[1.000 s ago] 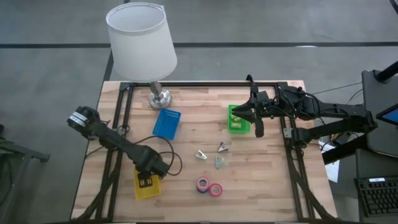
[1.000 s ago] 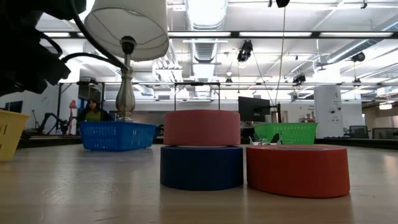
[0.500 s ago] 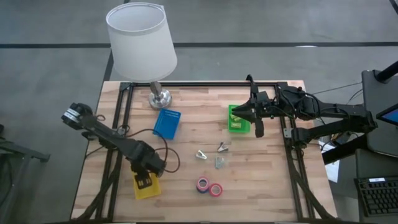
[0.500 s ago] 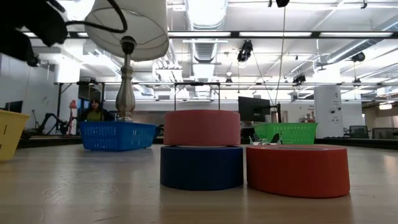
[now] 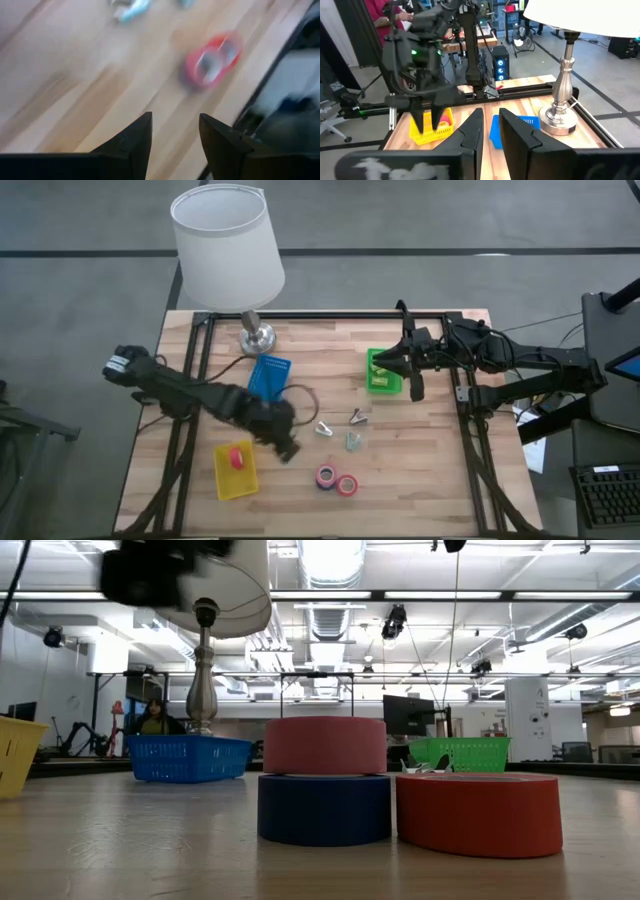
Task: Pick and place Stapler, Stapler remover, tape
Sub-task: Put the pink tape into the yellow bin
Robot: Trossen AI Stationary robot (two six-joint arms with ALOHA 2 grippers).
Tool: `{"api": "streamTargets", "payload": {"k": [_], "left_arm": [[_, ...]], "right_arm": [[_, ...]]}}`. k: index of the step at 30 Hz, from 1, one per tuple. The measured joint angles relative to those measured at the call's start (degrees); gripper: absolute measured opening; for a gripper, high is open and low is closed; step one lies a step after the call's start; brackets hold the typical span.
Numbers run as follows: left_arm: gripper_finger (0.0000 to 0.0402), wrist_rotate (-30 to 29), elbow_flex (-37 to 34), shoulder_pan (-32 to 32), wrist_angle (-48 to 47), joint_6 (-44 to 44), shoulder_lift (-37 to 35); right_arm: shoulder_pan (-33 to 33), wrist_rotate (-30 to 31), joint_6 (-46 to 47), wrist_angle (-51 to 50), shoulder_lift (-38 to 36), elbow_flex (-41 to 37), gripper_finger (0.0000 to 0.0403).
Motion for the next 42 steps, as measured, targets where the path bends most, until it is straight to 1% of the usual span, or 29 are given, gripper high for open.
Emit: {"api": "streamTargets", "payload": {"k": [2, 4, 6, 7, 13, 18, 22, 24, 30, 32, 34, 39, 40, 42], "left_arm": [[0.0165, 0.3, -0.4, 2.4, 7.1, -2.7, 2.0], [0.0165, 1.1, -0.6, 4.4, 13.3, -3.4, 4.4], [0.0165, 3.6, -0.6, 5.4, 18.6, -2.1, 7.1], [0.0165, 5.1, -0.6, 5.8, 19.4, -1.9, 8.4], [0.0165, 13.9, 0.9, 5.5, 18.9, -1.8, 16.7], [0.0165, 15.8, 5.2, 4.4, 20.4, -1.3, 23.0], [0.0165, 15.5, 8.7, 4.4, 16.9, 0.2, 26.9], [0.0165, 15.5, 10.0, 4.4, 14.8, 2.3, 28.5], [0.0163, 19.1, 12.5, 4.3, 12.2, 6.7, 32.0], [0.0151, 19.1, 12.6, 4.3, 12.2, 7.1, 32.0], [0.0127, 18.2, 12.5, 4.4, 12.4, 7.5, 31.2], [0.0024, 14.1, 12.5, 4.8, 12.7, 14.3, 29.3], [0.0013, 13.3, 12.5, 4.9, 13.1, 15.2, 28.9], [0.0009, 13.0, 12.5, 5.3, 13.3, 15.7, 28.6]], "right_arm": [[0.0, -0.1, 0.1, -0.2, 0.0, 0.0, 0.0052], [0.0, -0.1, 0.2, -0.9, 0.0, 0.0, 0.0052], [0.0, -0.1, 0.2, -2.0, 0.0, 0.0, 0.0054], [0.0, -0.1, 0.2, -2.7, 0.0, 0.0, 0.0055], [0.0, -0.1, 0.4, -5.1, 0.0, 0.0, 0.0062], [0.0, -0.1, 0.4, -5.4, 0.0, 0.0, 0.0062], [0.0, -0.1, 0.4, -5.4, -0.1, 0.0, 0.0056], [0.0, -0.2, 0.4, -5.4, -0.1, 0.0, 0.0053], [0.0, -0.2, 0.4, -5.4, -0.1, 0.0, 0.0055], [0.0, -0.2, 0.5, -5.4, -0.1, 0.0, 0.0058], [0.0, -0.3, 2.0, -6.0, -0.1, 0.0, 0.0061], [0.0, -0.7, 3.9, -12.7, -0.1, 0.0, 0.0066], [0.0, -0.6, 4.2, -13.8, -0.1, 0.0, 0.0066], [0.0, -0.6, 6.6, -15.6, -0.1, 0.0, 0.0063]]}}
